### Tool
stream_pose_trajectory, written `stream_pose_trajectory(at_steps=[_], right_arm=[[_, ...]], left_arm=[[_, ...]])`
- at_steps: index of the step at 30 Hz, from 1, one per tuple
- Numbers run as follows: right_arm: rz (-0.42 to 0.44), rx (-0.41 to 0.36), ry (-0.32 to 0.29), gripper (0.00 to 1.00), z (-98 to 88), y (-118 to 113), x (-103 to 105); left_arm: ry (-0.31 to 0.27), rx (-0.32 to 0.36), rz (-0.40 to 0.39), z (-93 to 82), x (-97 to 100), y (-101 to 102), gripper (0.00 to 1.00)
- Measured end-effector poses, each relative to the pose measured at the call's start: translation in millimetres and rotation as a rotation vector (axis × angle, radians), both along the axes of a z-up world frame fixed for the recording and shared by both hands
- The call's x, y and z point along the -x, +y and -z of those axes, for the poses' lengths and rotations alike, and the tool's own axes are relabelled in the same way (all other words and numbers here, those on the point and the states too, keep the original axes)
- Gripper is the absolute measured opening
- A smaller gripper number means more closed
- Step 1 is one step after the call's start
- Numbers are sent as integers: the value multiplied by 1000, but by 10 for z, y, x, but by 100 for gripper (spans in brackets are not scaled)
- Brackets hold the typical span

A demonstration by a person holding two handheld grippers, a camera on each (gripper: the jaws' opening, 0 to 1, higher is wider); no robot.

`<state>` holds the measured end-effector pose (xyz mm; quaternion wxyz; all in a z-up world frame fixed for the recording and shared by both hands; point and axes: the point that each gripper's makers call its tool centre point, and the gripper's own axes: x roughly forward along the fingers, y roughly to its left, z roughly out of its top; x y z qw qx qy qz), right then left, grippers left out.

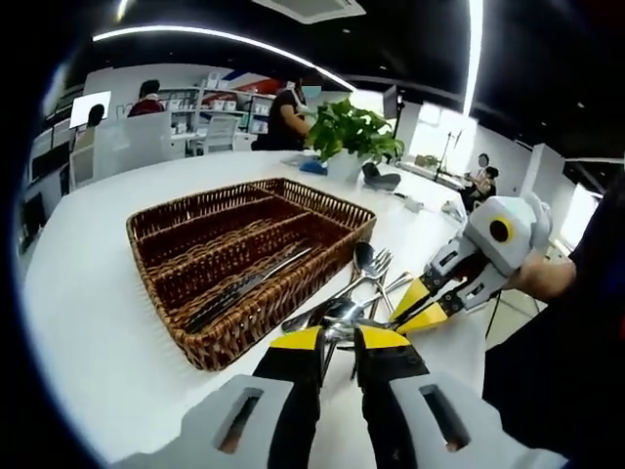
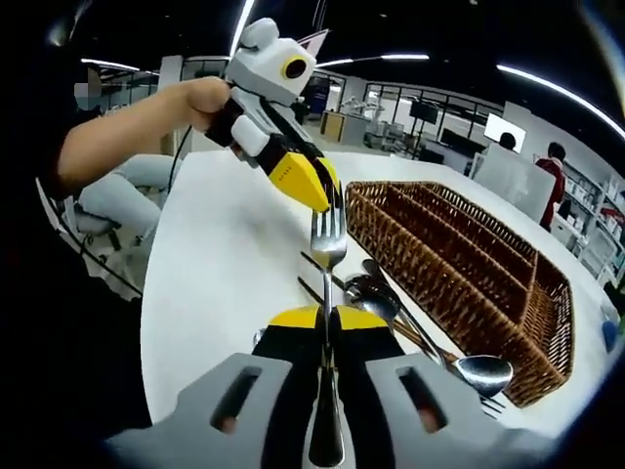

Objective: Arrange the knives, forks, and spoons in their matching storage slots by inserting each utensil handle-first until every utensil is classified and aligned in the correct compartment

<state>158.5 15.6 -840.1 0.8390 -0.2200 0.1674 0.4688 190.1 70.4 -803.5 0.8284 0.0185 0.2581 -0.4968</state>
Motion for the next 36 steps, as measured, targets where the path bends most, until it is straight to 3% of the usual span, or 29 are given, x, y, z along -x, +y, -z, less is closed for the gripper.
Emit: stream_pose_trajectory(at_steps=[12,16,20,29,36], right_arm=[[3,-4,7,3,-165,-75,27],[-11,5,-25,3,-310,-116,24],[-31,4,-44,2,-492,-149,-2],[-96,-17,-65,2,-863,-156,-98],[-158,36,-125,2,-992,-185,-312]], left_arm=[[-96,-1,12,-142,75,21,32],[-130,9,-2,-201,134,10,33],[-176,14,-5,-263,221,-28,42],[-206,23,-34,-350,310,-41,60],[-221,55,-82,-452,291,-13,70]])
